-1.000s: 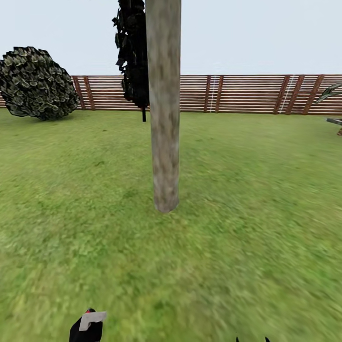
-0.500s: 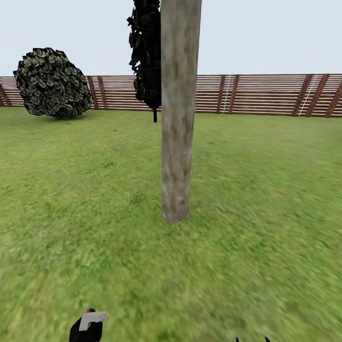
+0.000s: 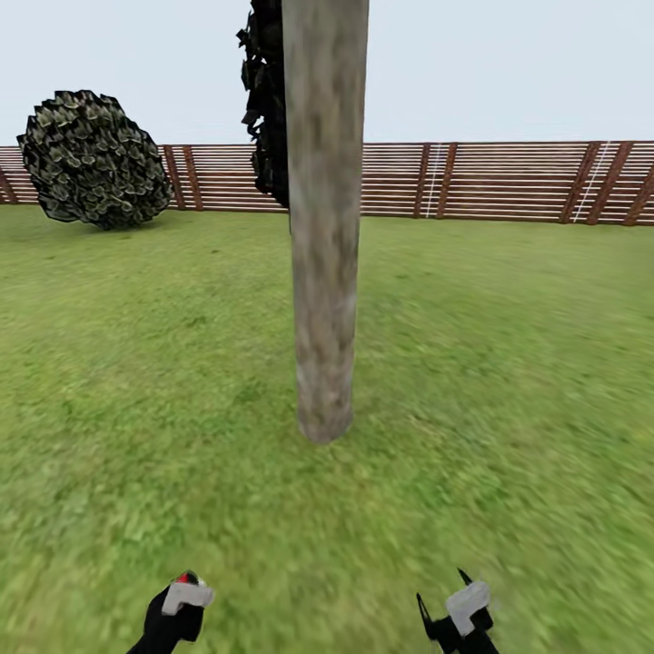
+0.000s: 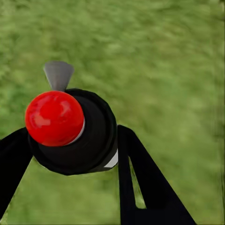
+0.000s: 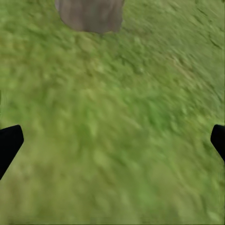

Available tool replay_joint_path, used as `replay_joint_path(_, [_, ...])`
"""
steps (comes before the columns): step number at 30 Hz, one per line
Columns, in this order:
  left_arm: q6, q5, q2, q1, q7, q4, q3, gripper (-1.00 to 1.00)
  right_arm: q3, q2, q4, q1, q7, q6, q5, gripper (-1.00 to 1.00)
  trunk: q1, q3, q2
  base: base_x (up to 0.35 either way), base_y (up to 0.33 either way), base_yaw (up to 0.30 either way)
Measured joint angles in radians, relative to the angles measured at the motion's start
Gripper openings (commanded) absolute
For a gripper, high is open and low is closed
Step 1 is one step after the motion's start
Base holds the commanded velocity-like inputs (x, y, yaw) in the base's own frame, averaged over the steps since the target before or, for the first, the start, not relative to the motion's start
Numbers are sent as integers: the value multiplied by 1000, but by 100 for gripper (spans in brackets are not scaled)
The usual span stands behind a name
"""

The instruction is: In the garden, pick up the pesticide atomizer on the floor and spray pesticide onto both trees until each tree trunk is fully covered.

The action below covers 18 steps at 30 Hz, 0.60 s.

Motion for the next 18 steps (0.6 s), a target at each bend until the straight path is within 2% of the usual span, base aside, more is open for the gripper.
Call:
replay_joint_path(1, [2, -31, 9, -7, -30, -10, 0, -100, 0, 1, -5, -24, 37, 33, 16, 100, 0, 0, 0, 281, -173, 0])
replay_joint_path(2, [3, -45, 12, -10, -44, -15, 0, -100, 0, 1, -7, -36, 60, 47, 22, 100, 0, 0, 0, 281, -173, 0])
replay_joint_path(4, [16, -89, 22, -19, -96, -33, -1, -100, 0, 2, -11, -80, 158, 89, 36, 100, 0, 0, 0, 281, -173, 0])
replay_joint_path(7, [56, -133, 35, -24, -164, -62, -2, -100, 0, 2, -12, -137, 292, 139, 44, 100, 0, 0, 0, 281, -173, 0])
replay_joint_path(8, [83, -163, 47, -26, -221, -87, -2, -100, 0, 3, -13, -170, 370, 171, 45, 100, 0, 0, 0, 281, -173, 0])
replay_joint_path(10, [113, -211, 61, -28, -343, -137, -2, -100, 1, 4, -13, -214, 480, 208, 47, 100, 0, 0, 0, 281, -173, 0])
replay_joint_path(12, [155, -254, 71, -30, -489, -201, -1, -100, 1, 5, -14, -254, 583, 227, 48, 100, 0, 0, 0, 281, -173, 0])
replay_joint_path(13, [170, -265, 72, -30, -529, -219, -1, -100, 1, 5, -13, -264, 608, 230, 49, 100, 0, 0, 0, 276, -171, 0])
replay_joint_path(15, [248, -301, 76, -34, -680, -301, -1, -100, 3, 5, -13, -296, 694, 237, 52, 100, 0, 0, 0, 256, -159, 0])
replay_joint_path(16, [269, -311, 77, -34, -715, -322, -1, -100, 5, 5, -13, -302, 713, 238, 54, 100, 0, 0, 0, 246, -152, 0])
replay_joint_path(18, [335, -352, 78, -37, -842, -396, -1, -100, 26, 6, -14, -322, 779, 240, 80, 100, 0, 0, 0, 233, -144, 0])
